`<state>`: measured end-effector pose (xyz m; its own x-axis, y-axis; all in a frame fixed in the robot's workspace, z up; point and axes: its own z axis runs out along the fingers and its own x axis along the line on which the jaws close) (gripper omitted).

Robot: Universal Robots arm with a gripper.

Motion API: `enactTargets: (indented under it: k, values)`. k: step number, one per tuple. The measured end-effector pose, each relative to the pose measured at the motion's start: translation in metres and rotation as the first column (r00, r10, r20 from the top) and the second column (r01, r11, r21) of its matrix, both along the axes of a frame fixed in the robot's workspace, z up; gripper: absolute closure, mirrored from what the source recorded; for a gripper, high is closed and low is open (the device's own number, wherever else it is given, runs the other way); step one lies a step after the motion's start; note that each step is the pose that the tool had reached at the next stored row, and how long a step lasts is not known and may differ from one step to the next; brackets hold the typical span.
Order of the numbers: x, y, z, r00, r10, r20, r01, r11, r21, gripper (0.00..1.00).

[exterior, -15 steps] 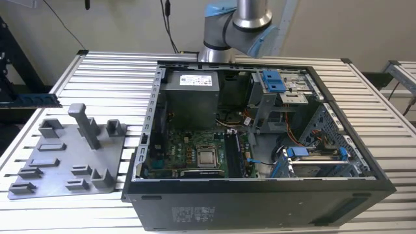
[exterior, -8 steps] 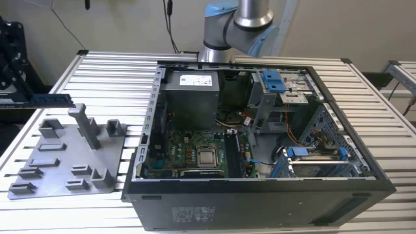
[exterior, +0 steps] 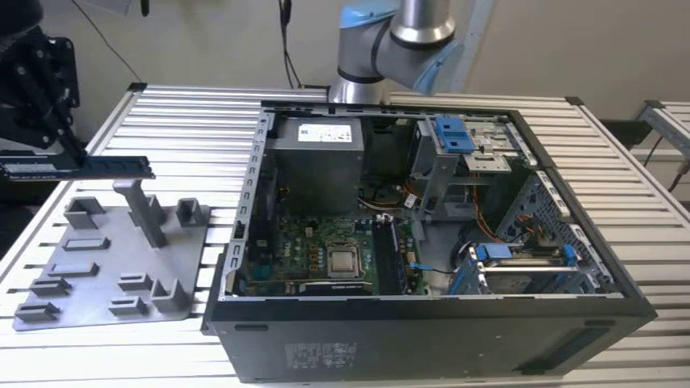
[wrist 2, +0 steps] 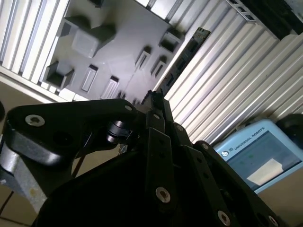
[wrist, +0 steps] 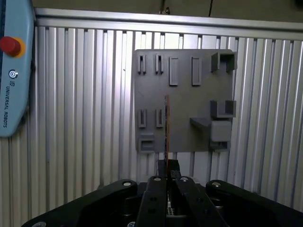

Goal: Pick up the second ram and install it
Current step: 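Pick up the second ram and move it above second insertion slot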

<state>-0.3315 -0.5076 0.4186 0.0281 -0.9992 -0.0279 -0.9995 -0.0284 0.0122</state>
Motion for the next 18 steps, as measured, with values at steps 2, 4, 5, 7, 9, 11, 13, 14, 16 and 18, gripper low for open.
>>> enactTargets:
  k: [2, 4, 5, 7, 9, 11, 13, 14, 16, 18]
  values:
    - [0.0069, 0.0000, 0.0000, 1.0000, 0.000, 0.0000, 0.000, 1.0000, 0.0000, 0.86]
    - [0.0127, 0.0000, -0.0001, 1.0000, 0.000, 0.0001, 0.000, 1.0000, 0.0001, 0.86]
    - [0.0154, 0.0000, 0.0000, 1.0000, 0.000, 0.0000, 0.000, 1.0000, 0.0000, 0.86]
    - [0.0205, 0.0000, 0.0000, 1.0000, 0.000, 0.0000, 0.000, 1.0000, 0.0000, 0.86]
    - [0.0246, 0.0001, 0.0000, 1.0000, 0.000, 0.0000, 0.000, 1.0000, 0.0000, 0.86]
    - [0.0281, 0.0001, 0.0000, 1.0000, 0.000, 0.0000, 0.000, 1.0000, 0.0000, 0.86]
    - [0.0318, 0.0001, 0.0000, 1.0000, 0.000, 0.0000, 0.000, 1.0000, 0.0000, 0.86]
    - [0.0339, 0.0002, -0.0001, 1.0000, 0.000, 0.0001, 0.000, 1.0000, 0.0001, 0.86]
    - [0.0385, 0.0003, 0.0000, 1.0000, 0.000, 0.0000, 0.000, 1.0000, 0.0000, 0.86]
    - [0.0421, 0.0004, 0.0000, 1.0000, 0.000, 0.0000, 0.000, 1.0000, 0.0000, 0.86]
